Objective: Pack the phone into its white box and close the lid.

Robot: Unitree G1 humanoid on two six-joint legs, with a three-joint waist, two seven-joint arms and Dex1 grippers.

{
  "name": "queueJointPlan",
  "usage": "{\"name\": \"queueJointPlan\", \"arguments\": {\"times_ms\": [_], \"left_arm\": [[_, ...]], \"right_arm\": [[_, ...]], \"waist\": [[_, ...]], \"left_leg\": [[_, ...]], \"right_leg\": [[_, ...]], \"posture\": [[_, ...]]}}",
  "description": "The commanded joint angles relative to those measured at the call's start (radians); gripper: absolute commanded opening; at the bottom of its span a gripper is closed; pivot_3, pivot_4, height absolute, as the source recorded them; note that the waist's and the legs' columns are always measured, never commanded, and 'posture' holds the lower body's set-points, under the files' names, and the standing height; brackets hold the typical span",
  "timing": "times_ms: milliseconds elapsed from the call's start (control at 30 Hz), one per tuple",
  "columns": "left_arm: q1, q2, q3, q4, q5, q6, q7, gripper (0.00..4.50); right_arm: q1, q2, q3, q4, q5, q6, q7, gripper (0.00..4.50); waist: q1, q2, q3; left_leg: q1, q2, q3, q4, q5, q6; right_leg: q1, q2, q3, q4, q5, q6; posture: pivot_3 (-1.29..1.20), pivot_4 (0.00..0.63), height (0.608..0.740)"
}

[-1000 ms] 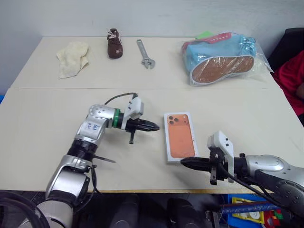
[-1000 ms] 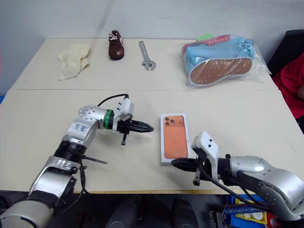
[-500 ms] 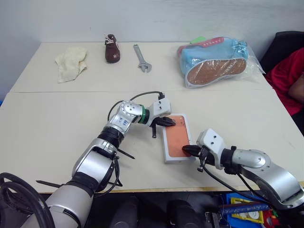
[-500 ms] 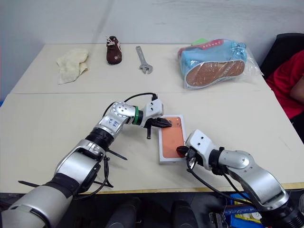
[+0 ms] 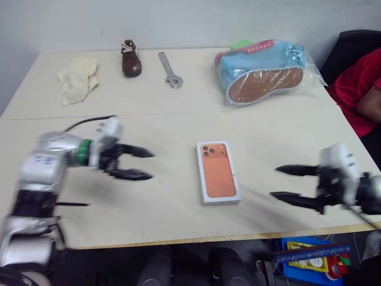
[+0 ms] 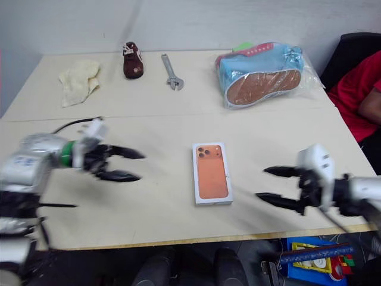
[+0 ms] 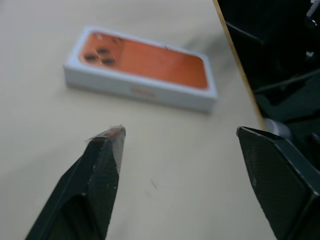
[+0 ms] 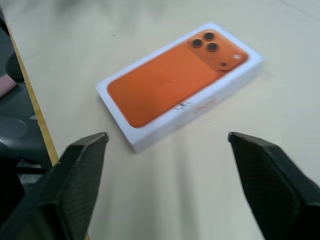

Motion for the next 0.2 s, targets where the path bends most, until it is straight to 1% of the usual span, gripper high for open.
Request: {"name": "queueJointPlan", "arguments": {"times_ms": [33,100,133,200], "left_arm": [[0.125,0.074,0.168,-0.154,-0.055,0.038,0.046,4.46],[0.191,0.078,0.223,-0.191,-0.048,0.028,0.093,4.46],[0.215,0.070,0.248,-0.211,-0.060,0.030,0.111,4.46],[0.246,0.048,0.282,-0.257,-0.100,0.063,0.153,4.46]], "right_arm": [[-0.036,-0.054,-0.062,0.085,-0.027,-0.052,0.106,4.48],[-0.075,-0.059,-0.052,0.138,-0.061,-0.098,0.118,4.48],[-0.091,-0.062,-0.044,0.161,-0.070,-0.106,0.128,4.48],[-0.117,-0.056,-0.028,0.190,-0.076,-0.119,0.148,4.48]], "waist": [[0.013,0.002,0.000],[0.020,0.004,0.000],[0.022,0.004,0.001],[0.023,0.005,0.001]], "left_leg": [[0.000,0.000,-0.001,0.000,0.000,0.000],[0.000,0.000,0.000,0.000,-0.001,0.000],[0.000,0.000,0.000,0.000,-0.003,-0.002],[-0.001,0.000,0.001,-0.001,-0.004,-0.002]], "right_leg": [[0.000,-0.001,-0.001,-0.001,0.000,-0.001],[0.001,-0.002,-0.001,-0.002,0.000,-0.003],[0.000,-0.002,0.000,-0.004,0.000,-0.005],[0.000,-0.002,0.000,-0.004,-0.001,-0.005]], "posture": [[0.00,0.150,0.740],[0.00,0.150,0.740],[0.00,0.150,0.740],[0.00,0.150,0.740]]}}
